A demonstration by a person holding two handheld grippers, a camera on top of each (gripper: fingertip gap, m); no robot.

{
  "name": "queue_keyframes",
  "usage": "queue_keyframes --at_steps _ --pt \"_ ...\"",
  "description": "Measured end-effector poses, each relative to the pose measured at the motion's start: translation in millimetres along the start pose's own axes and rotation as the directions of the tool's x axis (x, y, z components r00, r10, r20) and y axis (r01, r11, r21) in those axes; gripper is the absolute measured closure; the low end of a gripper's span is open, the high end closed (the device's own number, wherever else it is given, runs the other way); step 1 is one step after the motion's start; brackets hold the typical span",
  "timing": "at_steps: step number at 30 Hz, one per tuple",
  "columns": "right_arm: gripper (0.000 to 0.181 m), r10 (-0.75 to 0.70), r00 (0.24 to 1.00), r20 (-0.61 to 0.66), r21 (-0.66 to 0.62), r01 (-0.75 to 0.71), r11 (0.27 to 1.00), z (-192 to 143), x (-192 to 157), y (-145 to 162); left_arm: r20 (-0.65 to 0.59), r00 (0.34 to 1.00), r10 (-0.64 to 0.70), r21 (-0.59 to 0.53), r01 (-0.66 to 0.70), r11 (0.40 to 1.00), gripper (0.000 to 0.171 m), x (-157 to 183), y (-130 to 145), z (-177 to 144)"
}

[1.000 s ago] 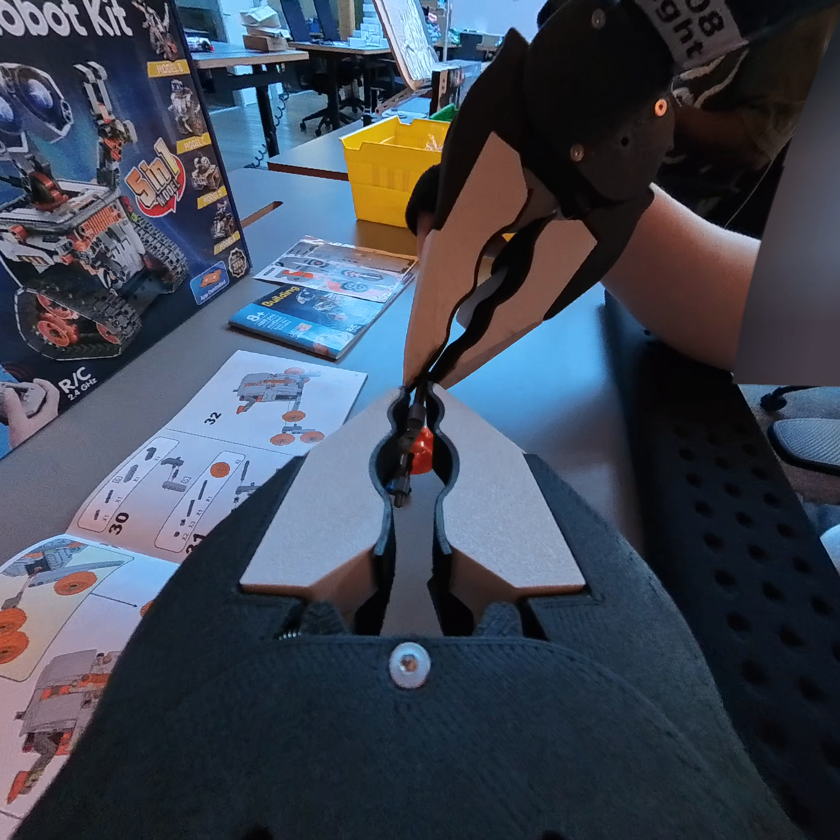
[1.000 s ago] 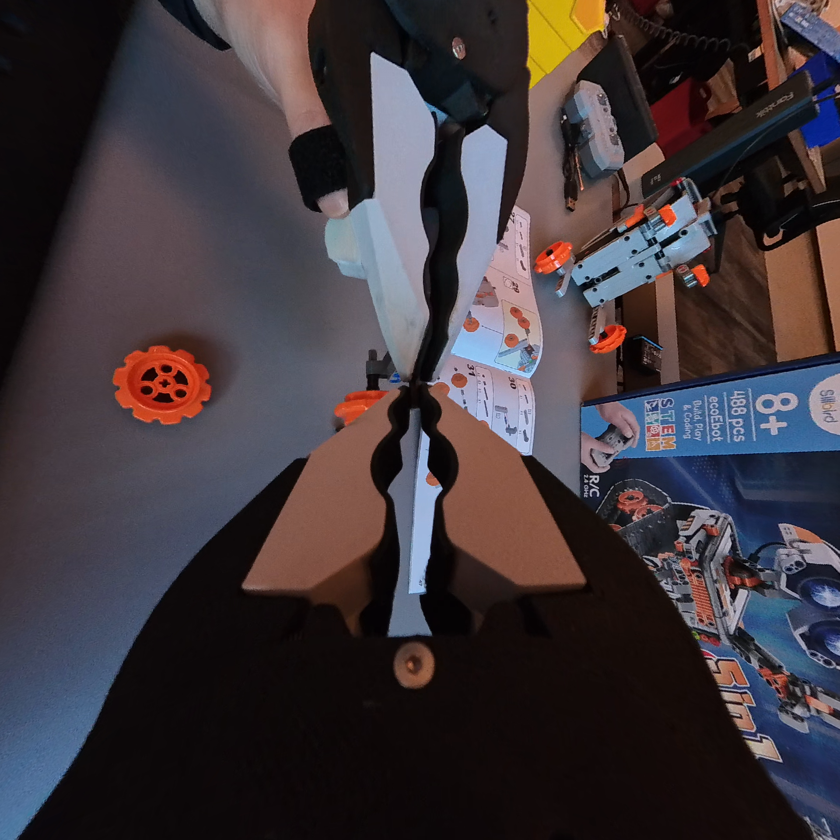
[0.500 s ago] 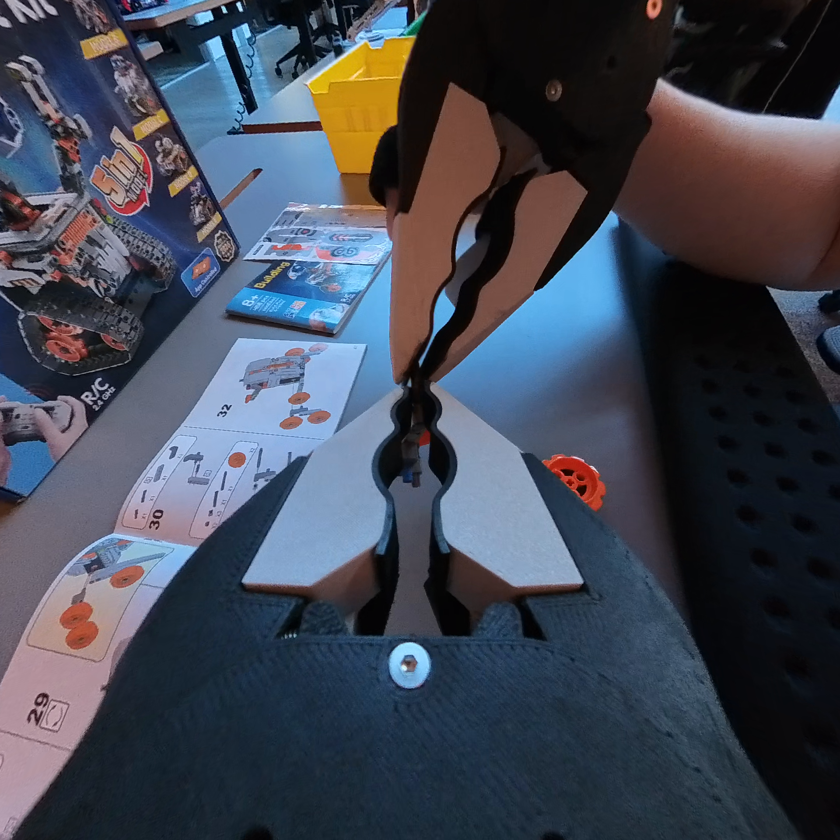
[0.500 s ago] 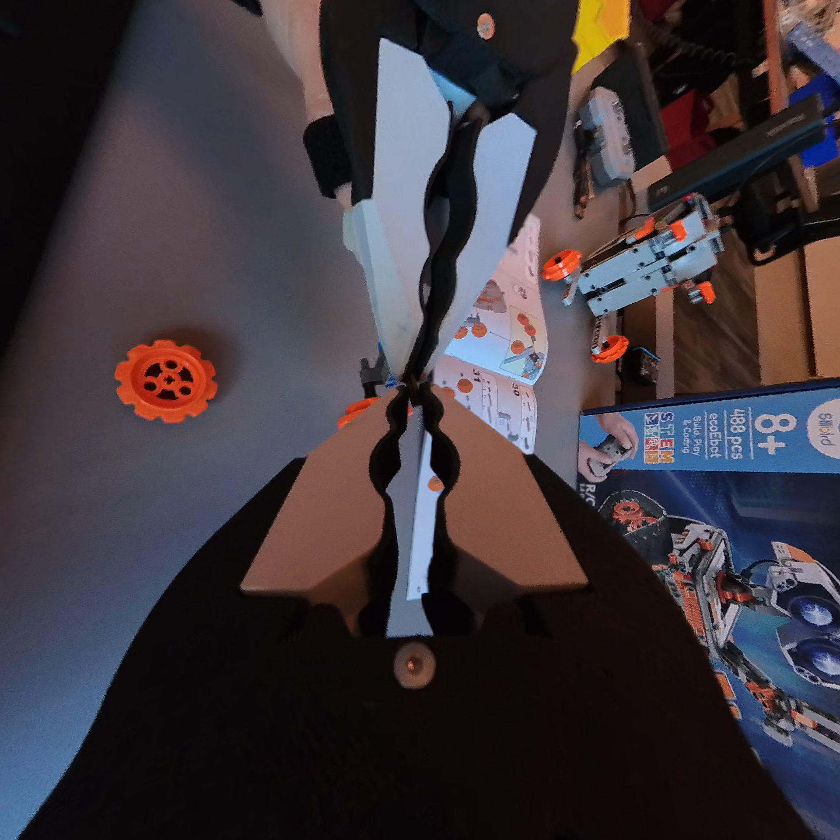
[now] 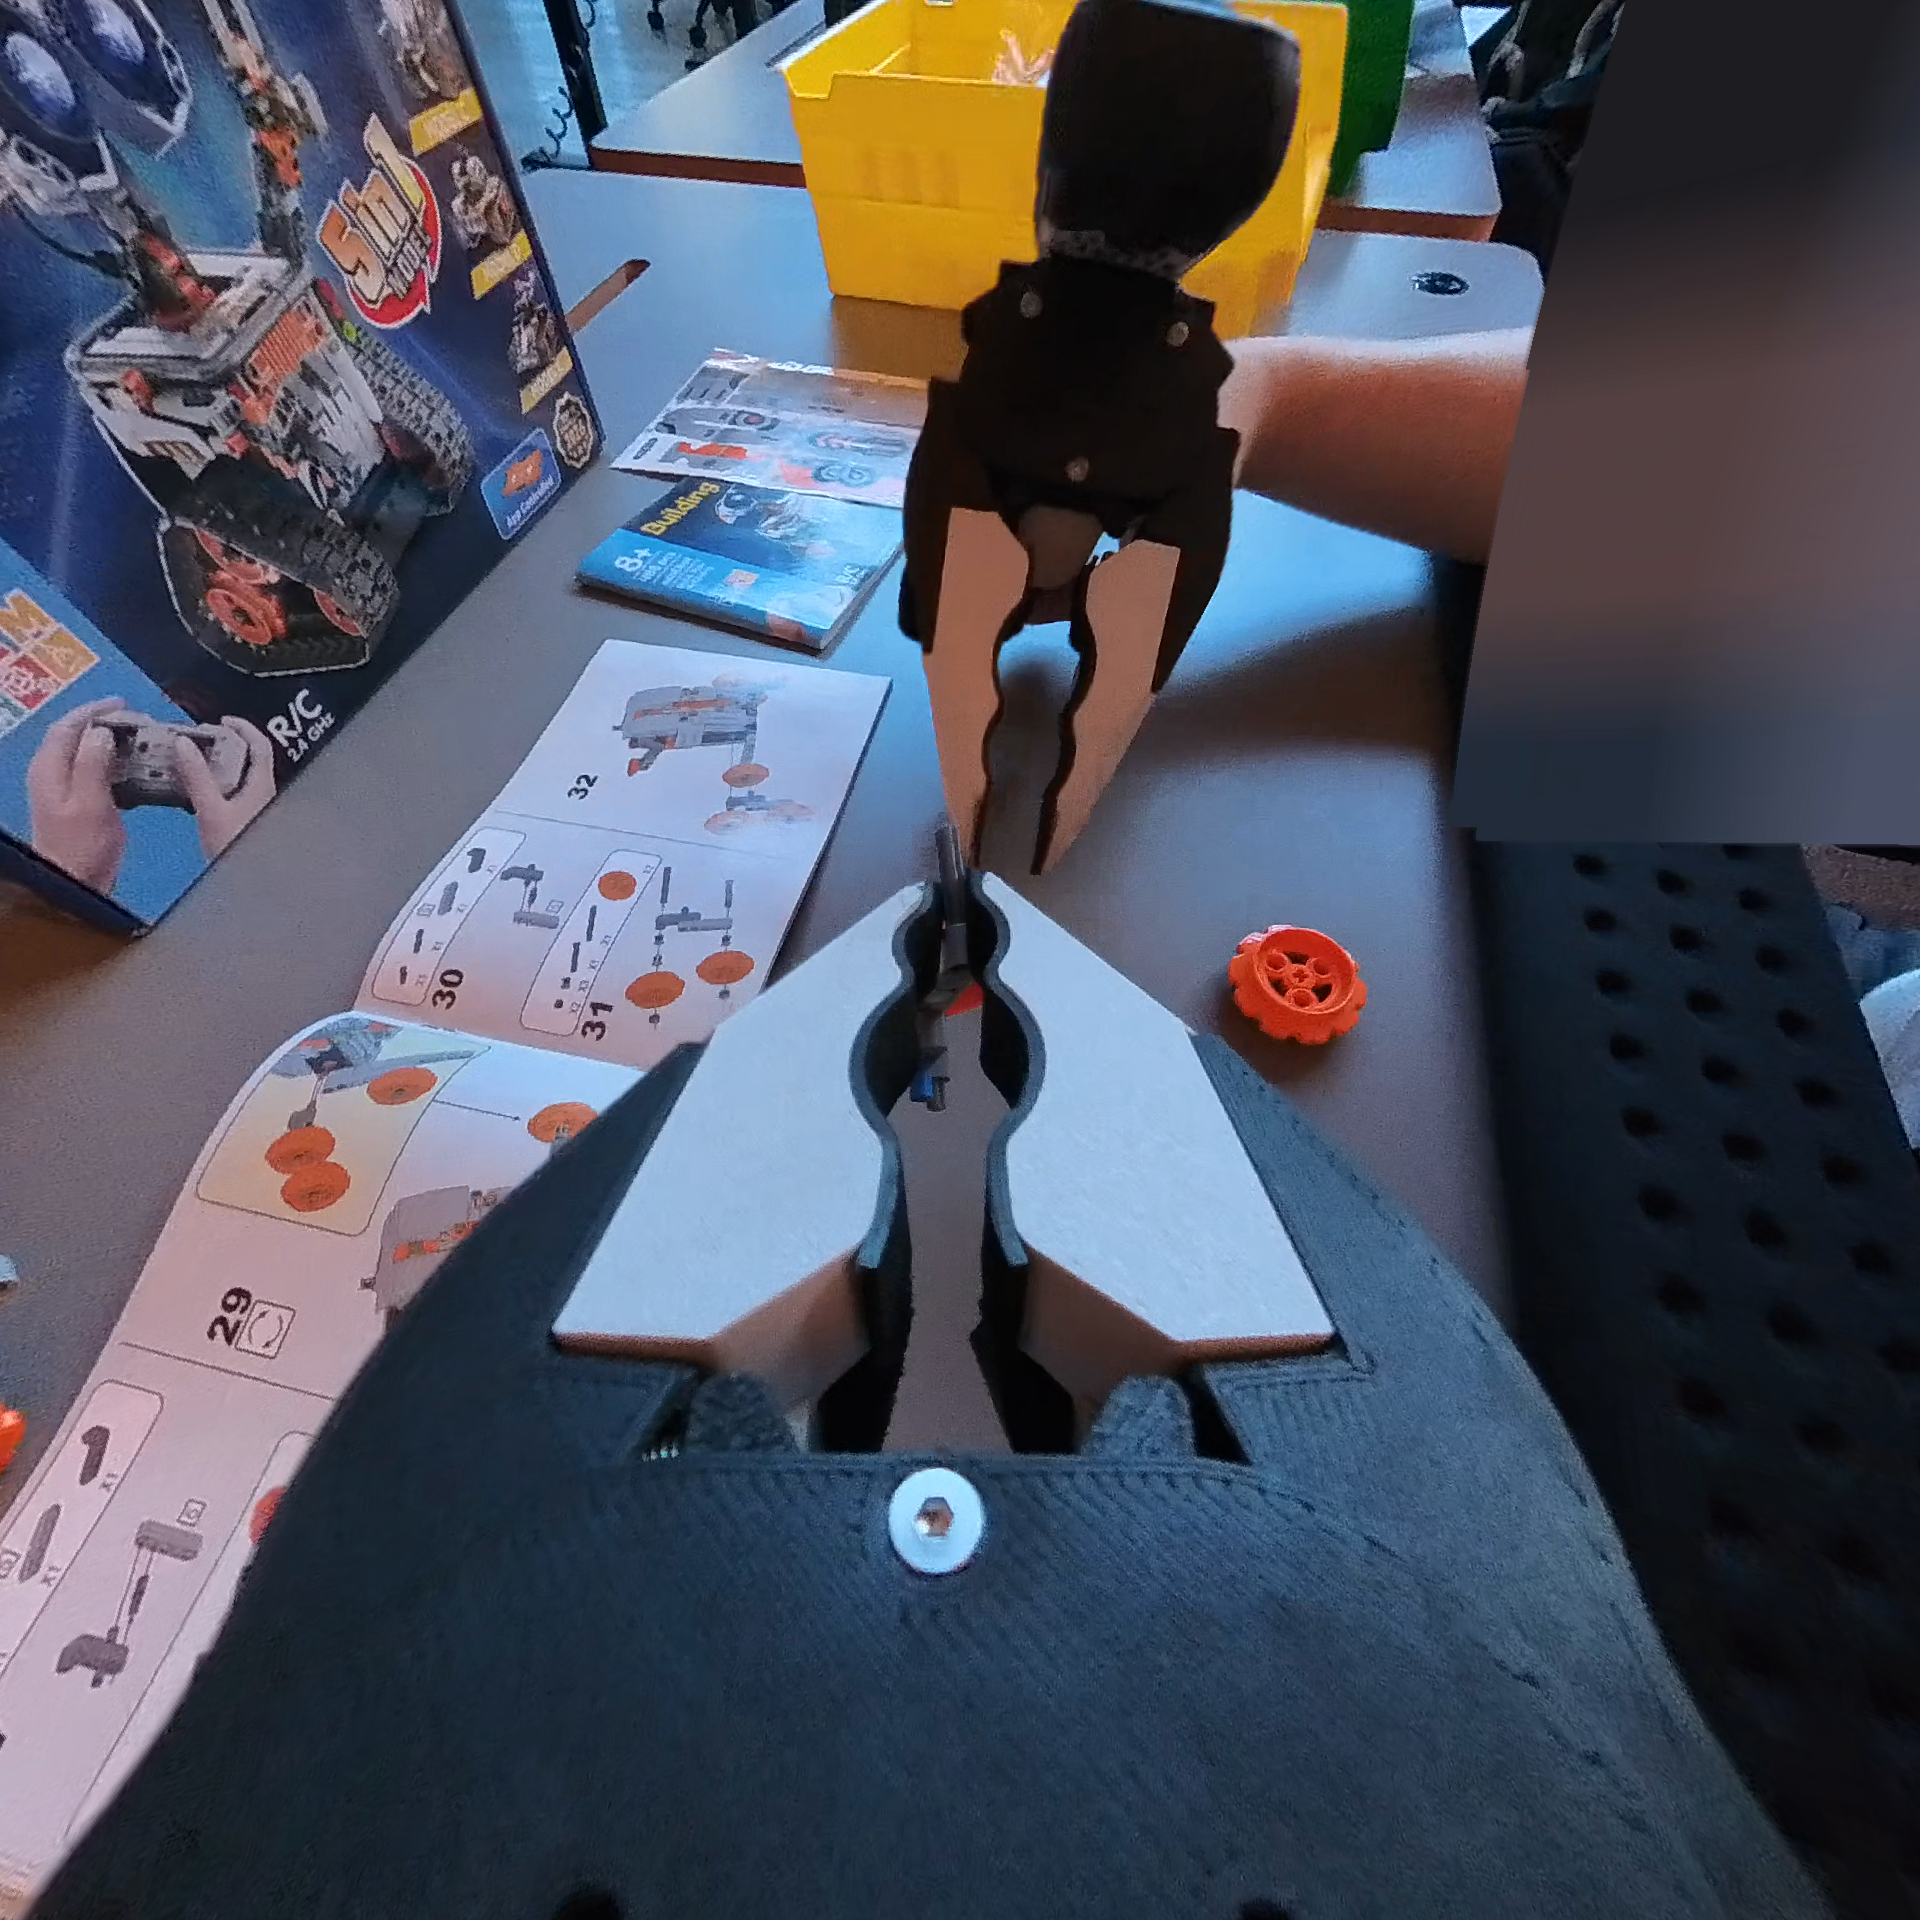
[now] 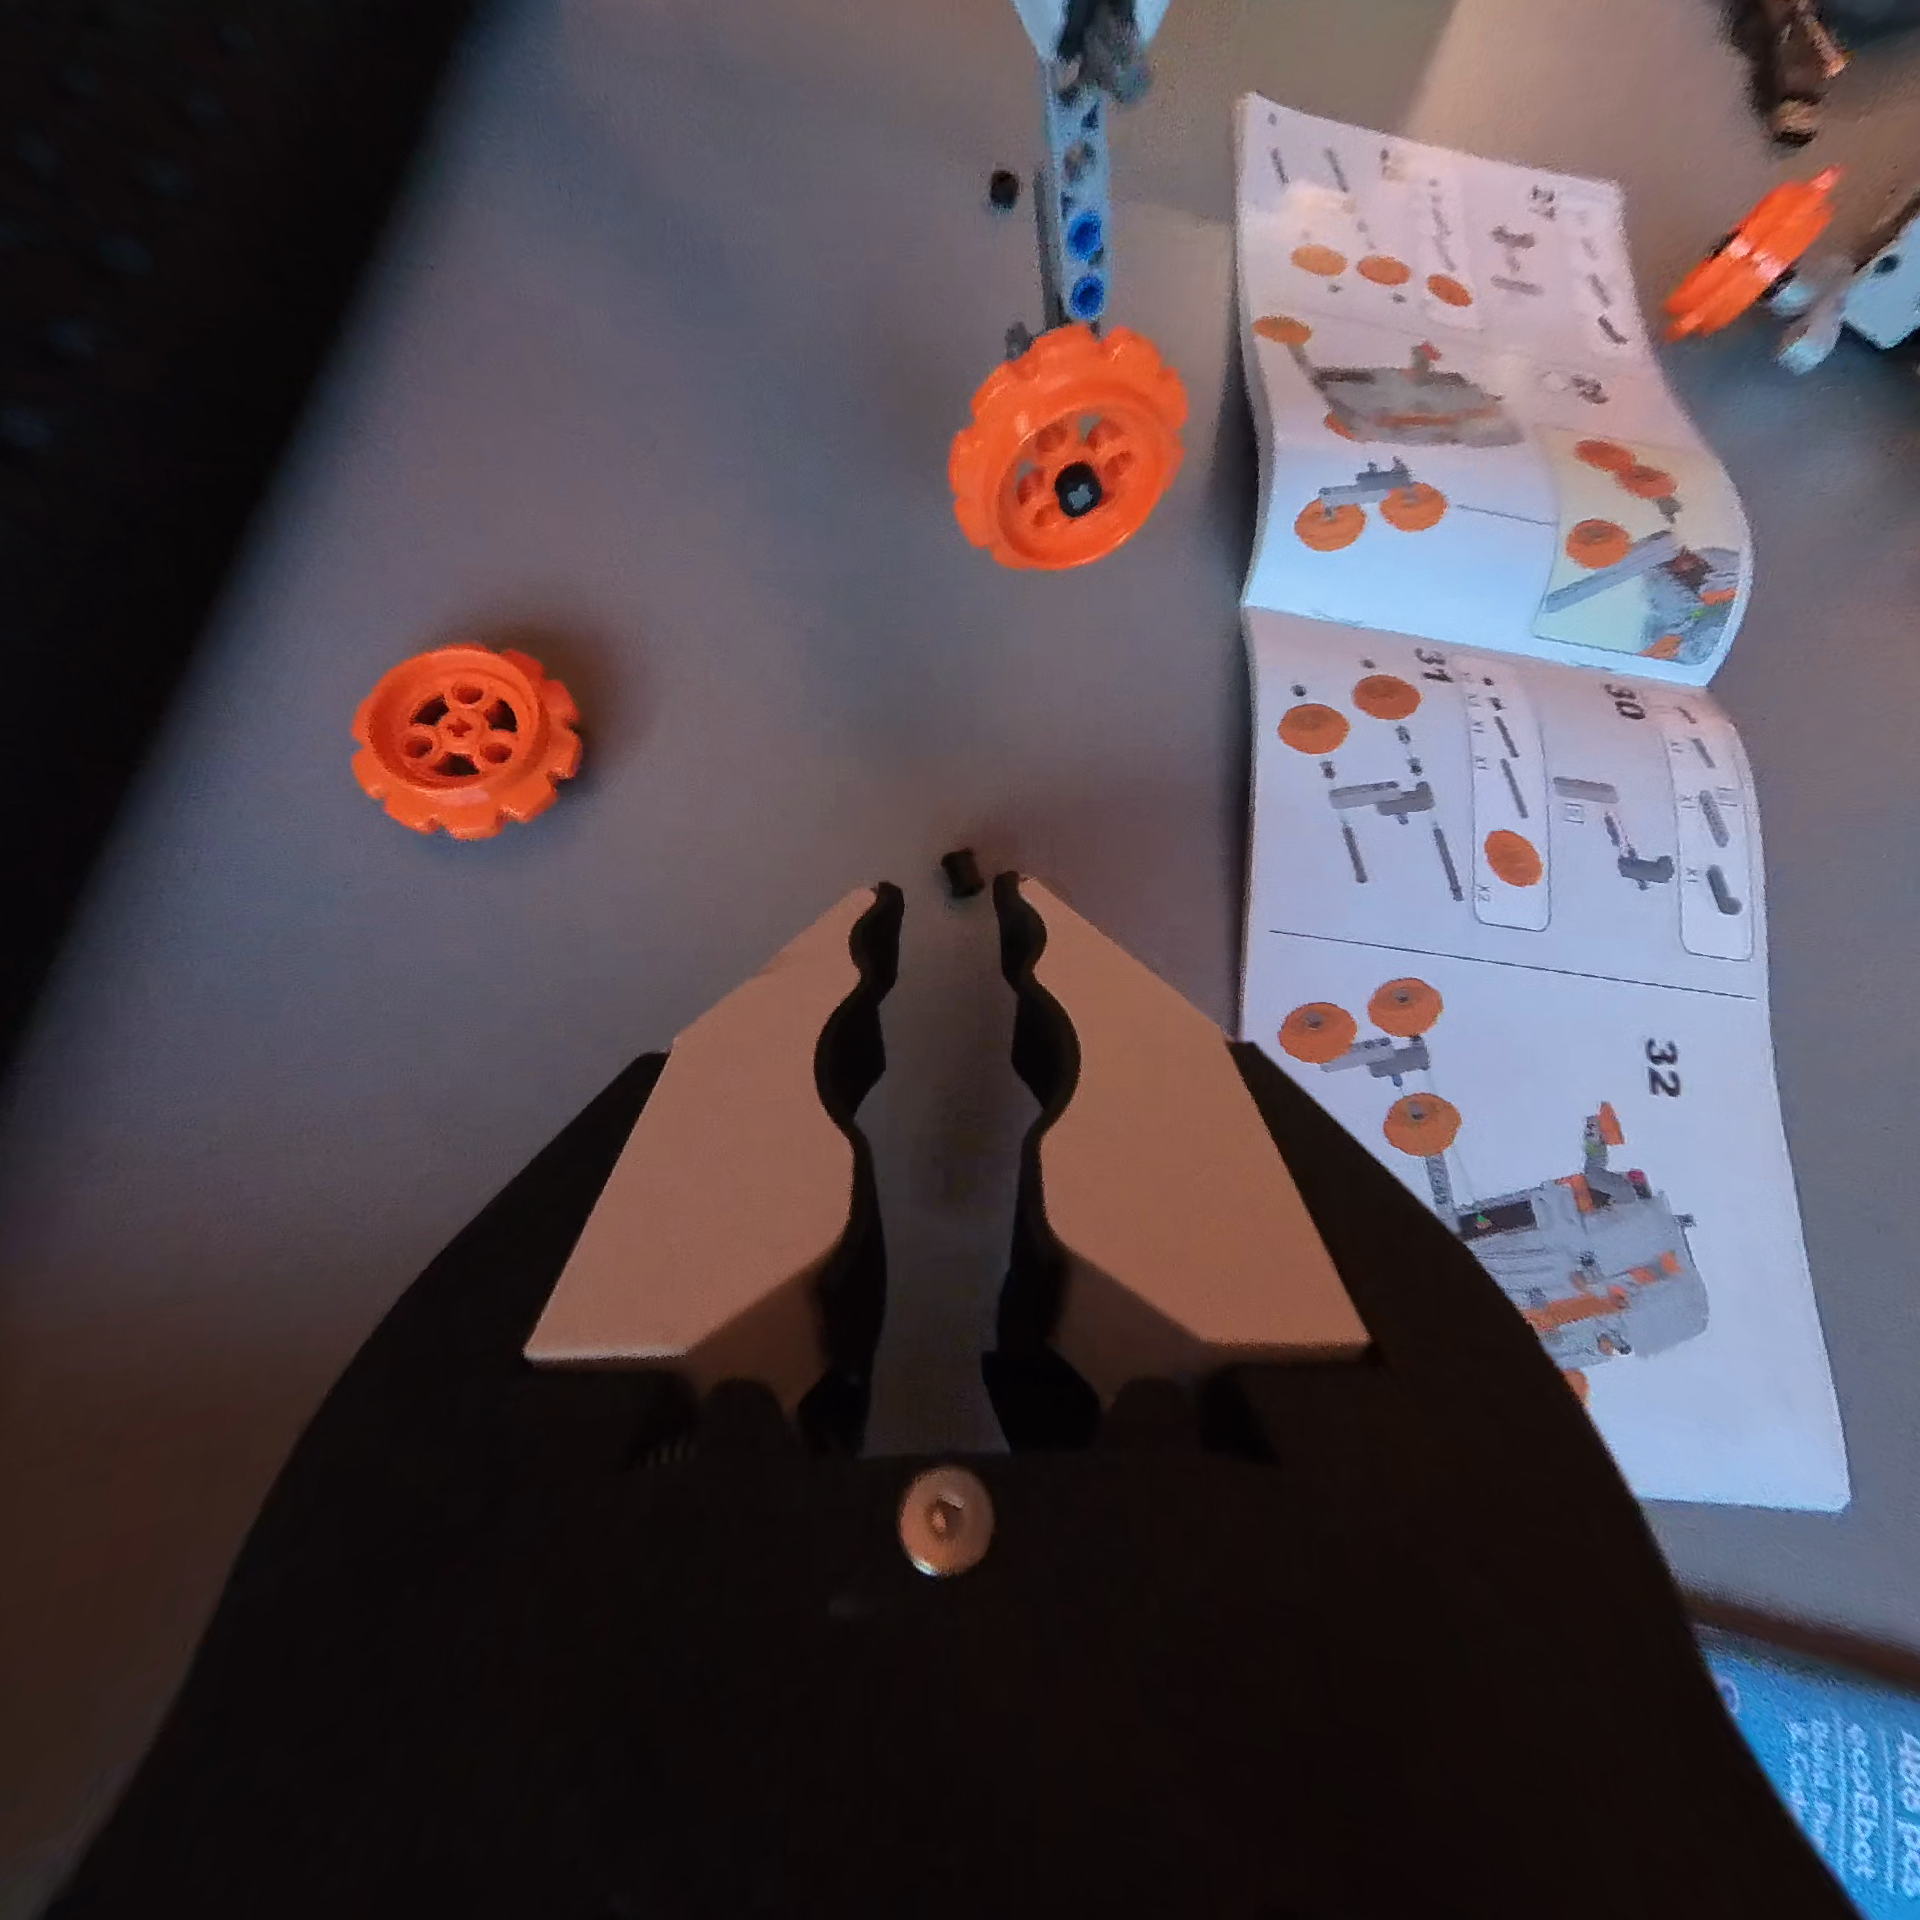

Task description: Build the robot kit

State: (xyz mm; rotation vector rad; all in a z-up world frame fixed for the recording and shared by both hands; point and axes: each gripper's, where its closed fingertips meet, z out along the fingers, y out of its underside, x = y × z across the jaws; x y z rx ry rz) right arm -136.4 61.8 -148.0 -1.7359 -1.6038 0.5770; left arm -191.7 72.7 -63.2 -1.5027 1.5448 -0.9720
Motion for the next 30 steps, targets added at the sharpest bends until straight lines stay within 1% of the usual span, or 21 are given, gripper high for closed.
queue_keyframes --at_steps 8,10,11,13,14,17,20,21,25,30 --pt "0.168 0.020 0.999 0.033 0.004 -0.020 1.000 10.7 4.4 3.8 -0.042 0.998 -0.039 -0.017 0.038 0.999 0.171 1.1 7.2 3.6" --pt "0.175 0.030 0.998 0.064 0.011 -0.030 0.999 12.5 0.4 2.5 -0.058 0.997 -0.049 -0.017 0.048 0.999 0.171 3.3 7.3 5.3" --pt "0.175 0.038 0.997 0.064 0.015 -0.039 0.999 13.7 1.1 1.7 -0.066 0.996 -0.055 -0.016 0.054 0.998 0.171 4.4 7.3 6.4" --pt "0.176 0.051 0.995 0.087 -0.002 -0.051 0.999 13.7 -1.8 1.2 -0.087 0.993 -0.085 -0.012 0.084 0.996 0.171 6.3 6.7 9.5" --pt "0.176 0.039 0.997 0.064 0.001 -0.039 0.999 11.8 0.8 -1.1 -0.108 0.988 -0.111 -0.009 0.111 0.994 0.171 8.6 5.8 11.5" --pt "0.177 -0.020 1.000 0.007 0.166 0.018 0.986 -6.2 1.9 -36.7 -0.166 0.969 -0.181 -0.002 0.183 0.983 0.171 15.7 1.8 17.8" --pt "0.177 -0.052 0.996 -0.070 0.244 0.067 0.968 -25.0 4.5 -58.7 -0.159 0.970 -0.186 -0.011 0.187 0.982 0.171 17.9 1.8 20.1" --pt "0.177 -0.047 0.996 -0.077 0.273 0.066 0.960 -29.8 4.2 -63.6 -0.169 0.966 -0.195 -0.003 0.197 0.980 0.171 19.3 -0.7 19.9" --pt "0.177 0.000 0.999 -0.052 0.350 0.018 0.937 -38.0 3.8 -73.1 -0.198 0.955 -0.221 0.000 0.225 0.974 0.171 24.1 -4.8 20.3" --pt "0.177 0.028 0.999 -0.032 0.357 -0.015 0.934 -33.9 5.4 -74.2 -0.196 0.949 -0.248 -0.023 0.248 0.968 0.171 24.1 -0.2 26.5"
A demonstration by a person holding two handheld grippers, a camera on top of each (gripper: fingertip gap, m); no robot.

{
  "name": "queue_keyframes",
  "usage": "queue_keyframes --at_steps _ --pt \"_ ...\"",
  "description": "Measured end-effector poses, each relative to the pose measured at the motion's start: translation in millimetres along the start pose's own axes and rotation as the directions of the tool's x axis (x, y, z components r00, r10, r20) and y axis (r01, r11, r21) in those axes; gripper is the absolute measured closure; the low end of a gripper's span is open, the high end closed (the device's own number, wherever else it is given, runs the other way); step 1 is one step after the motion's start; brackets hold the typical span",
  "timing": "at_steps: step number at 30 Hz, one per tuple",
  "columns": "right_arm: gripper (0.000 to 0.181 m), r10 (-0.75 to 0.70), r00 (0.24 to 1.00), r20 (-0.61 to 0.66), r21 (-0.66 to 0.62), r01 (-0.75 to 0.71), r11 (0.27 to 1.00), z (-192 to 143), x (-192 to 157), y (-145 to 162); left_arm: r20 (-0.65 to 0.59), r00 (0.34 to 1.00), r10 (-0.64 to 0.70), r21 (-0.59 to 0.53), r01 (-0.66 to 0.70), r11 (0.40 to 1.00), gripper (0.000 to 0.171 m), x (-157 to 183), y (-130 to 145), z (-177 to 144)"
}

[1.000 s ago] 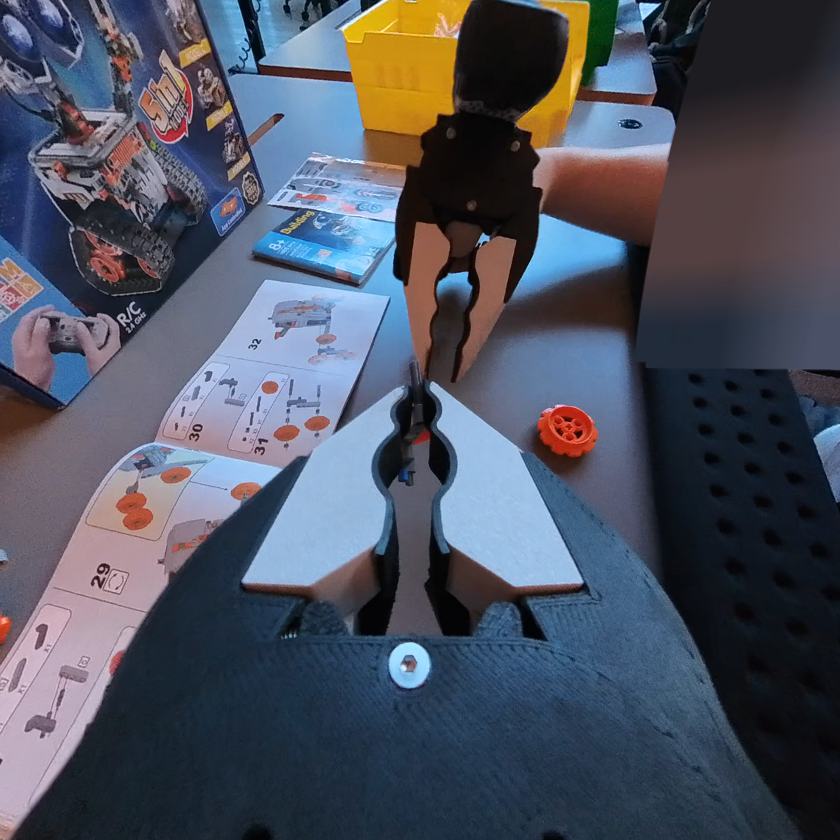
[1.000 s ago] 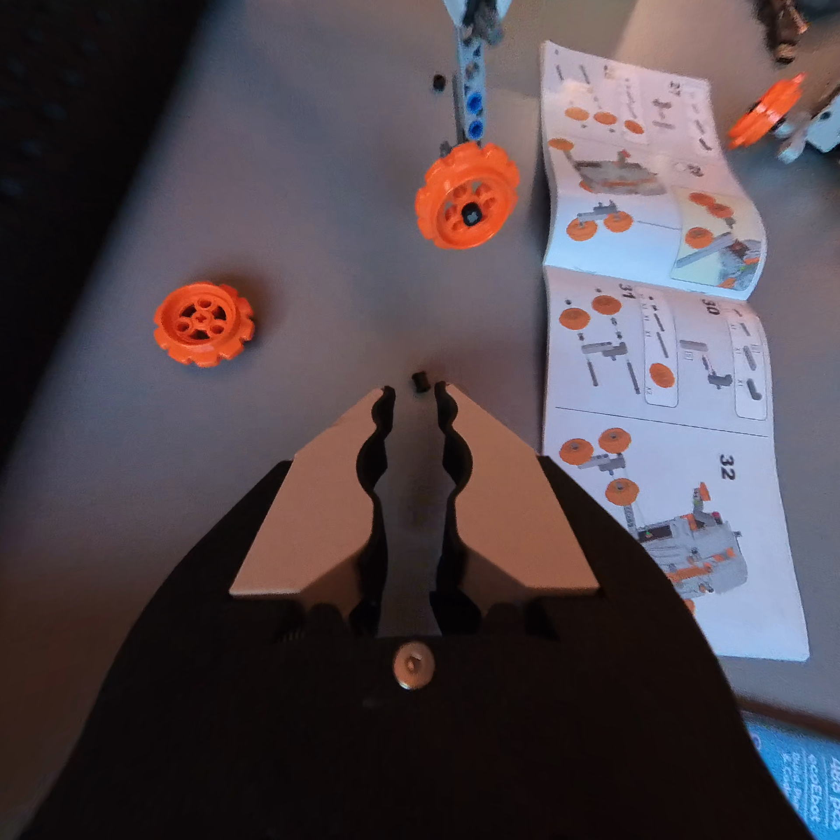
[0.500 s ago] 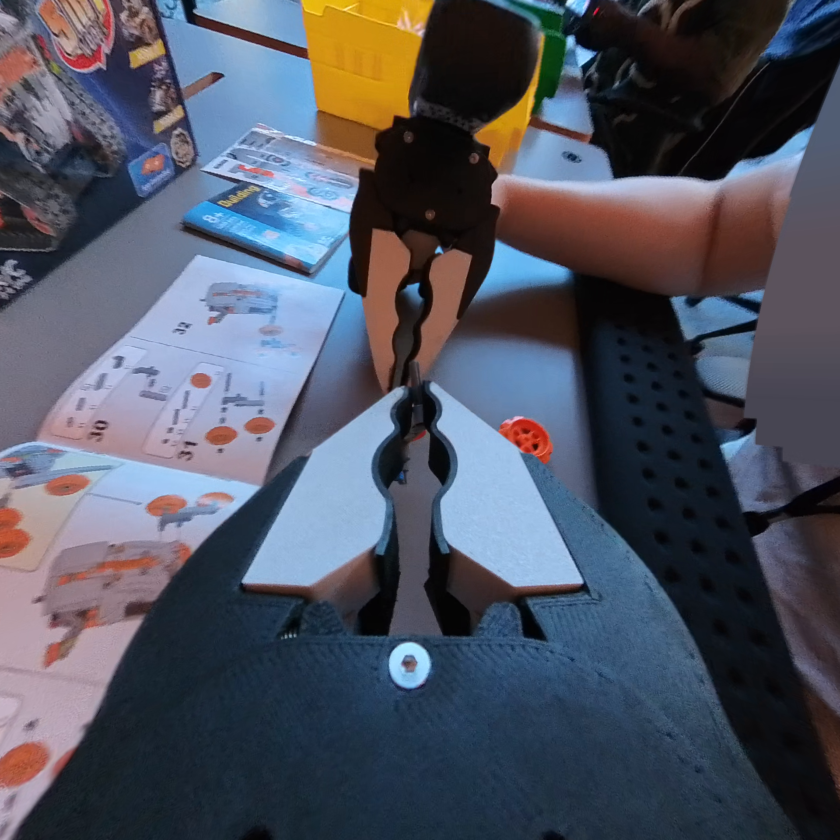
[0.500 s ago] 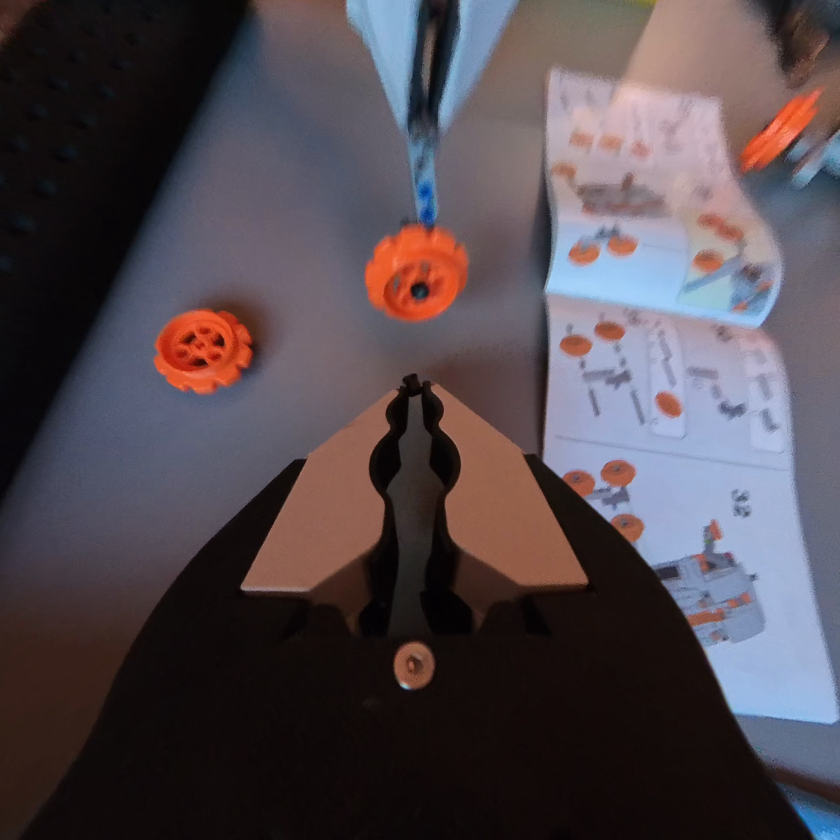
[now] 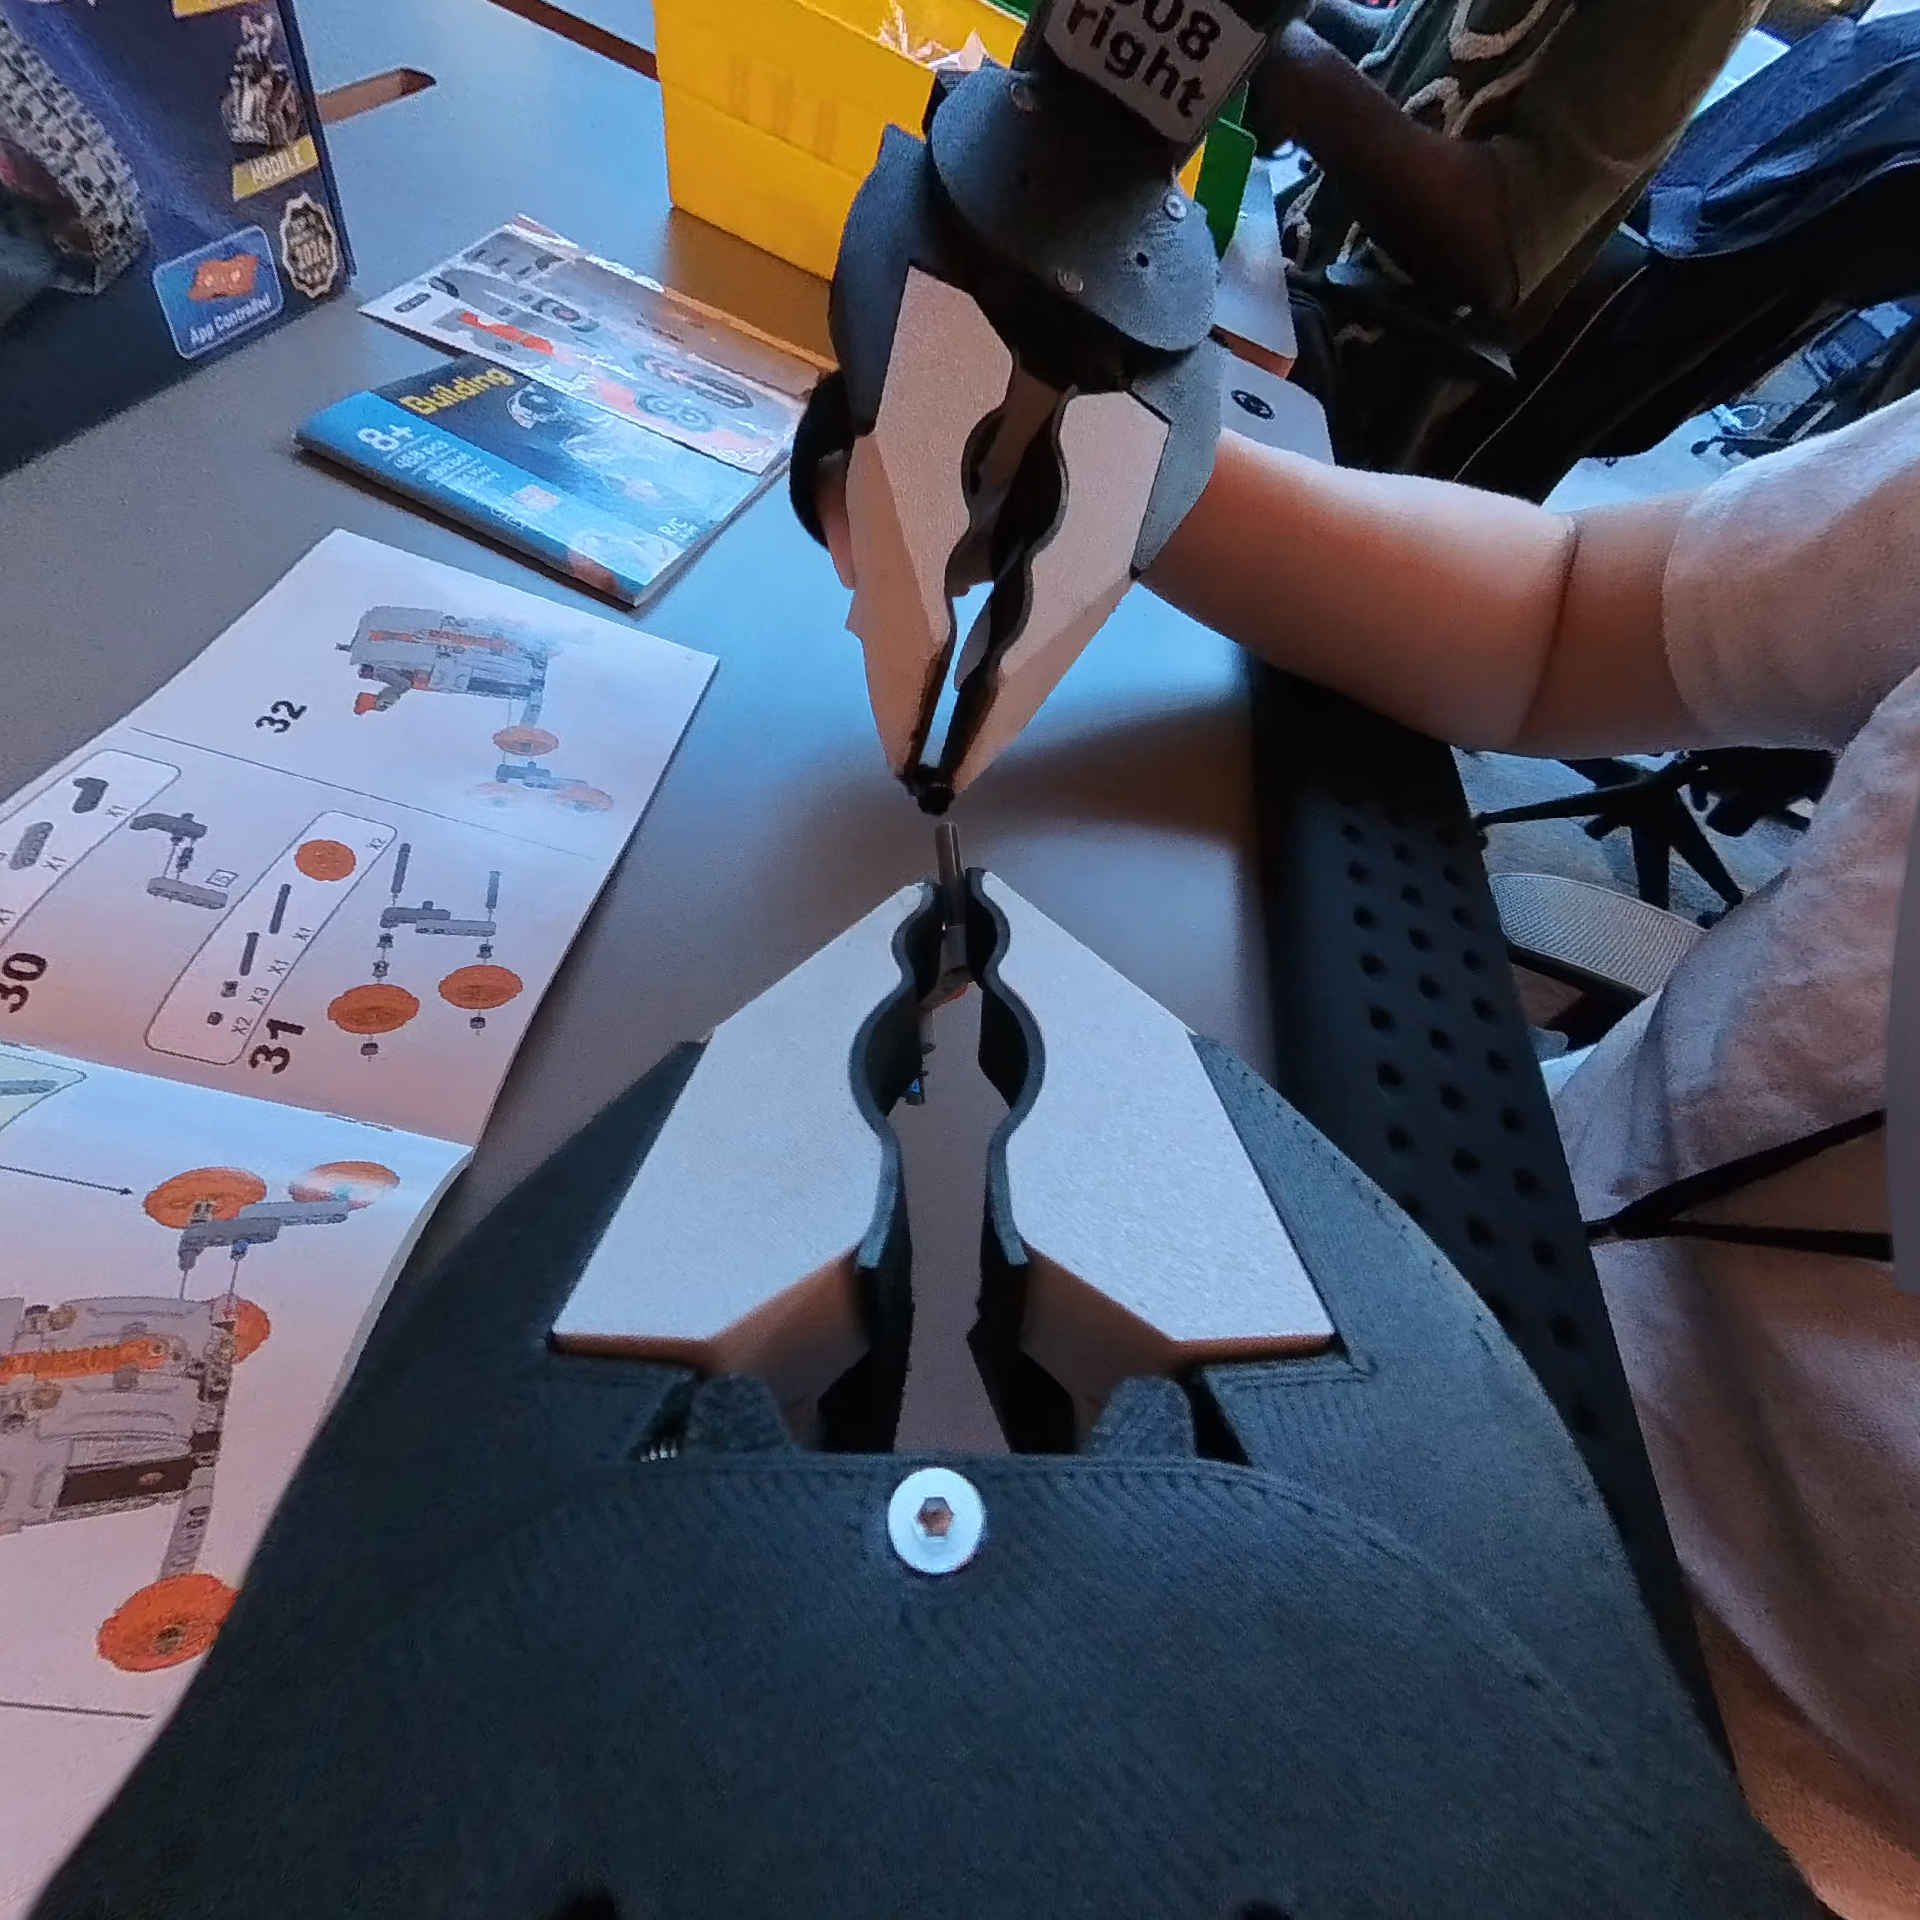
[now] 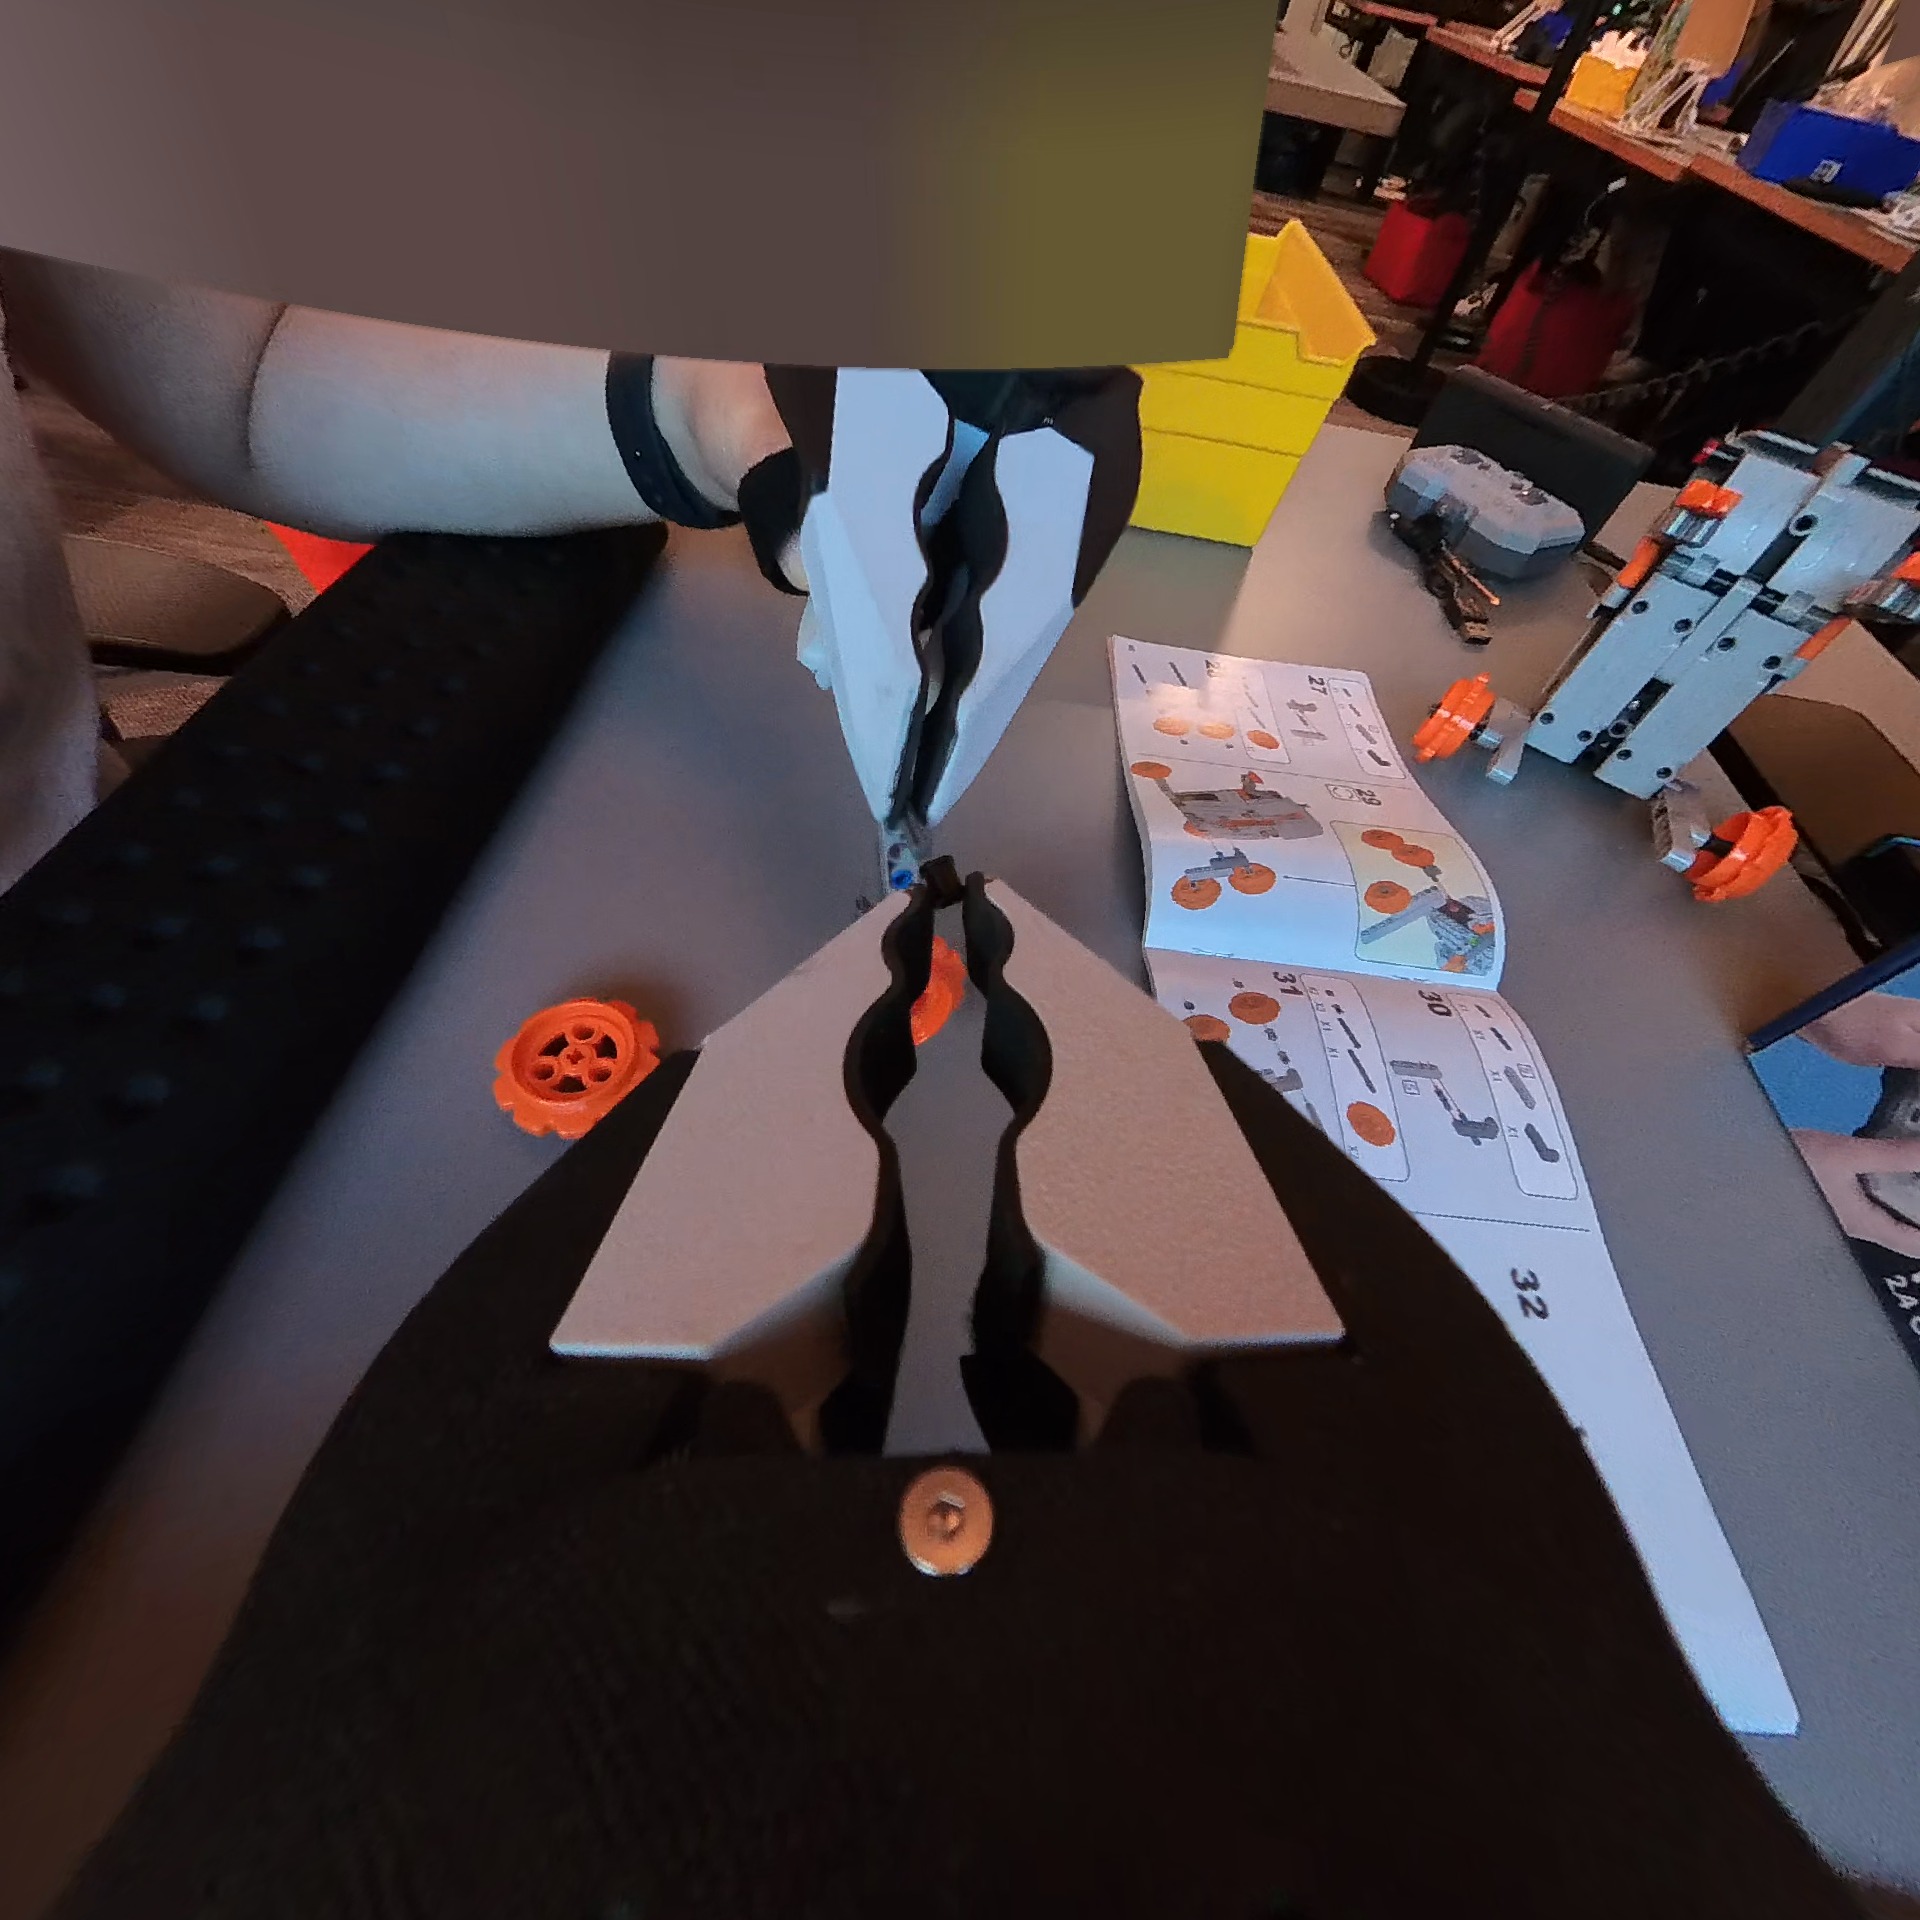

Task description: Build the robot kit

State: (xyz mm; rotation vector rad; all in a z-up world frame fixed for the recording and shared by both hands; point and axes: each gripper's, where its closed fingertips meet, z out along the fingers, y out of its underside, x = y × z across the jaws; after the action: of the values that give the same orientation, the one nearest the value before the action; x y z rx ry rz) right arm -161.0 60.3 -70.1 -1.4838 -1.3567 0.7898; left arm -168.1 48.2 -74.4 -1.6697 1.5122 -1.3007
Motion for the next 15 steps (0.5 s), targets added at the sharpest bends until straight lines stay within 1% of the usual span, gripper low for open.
queue_keyframes --at_steps 10,15 --pt "0.177 -0.045 0.999 -0.021 -0.056 0.044 0.997 5.8 0.8 6.2 -0.001 0.999 -0.039 -0.010 0.039 0.999 0.171 -4.8 3.6 2.7" --pt "0.177 -0.105 0.993 -0.047 -0.120 0.099 0.988 9.0 0.3 11.6 0.007 0.998 -0.068 -0.039 0.068 0.997 0.171 -8.3 9.7 4.9"
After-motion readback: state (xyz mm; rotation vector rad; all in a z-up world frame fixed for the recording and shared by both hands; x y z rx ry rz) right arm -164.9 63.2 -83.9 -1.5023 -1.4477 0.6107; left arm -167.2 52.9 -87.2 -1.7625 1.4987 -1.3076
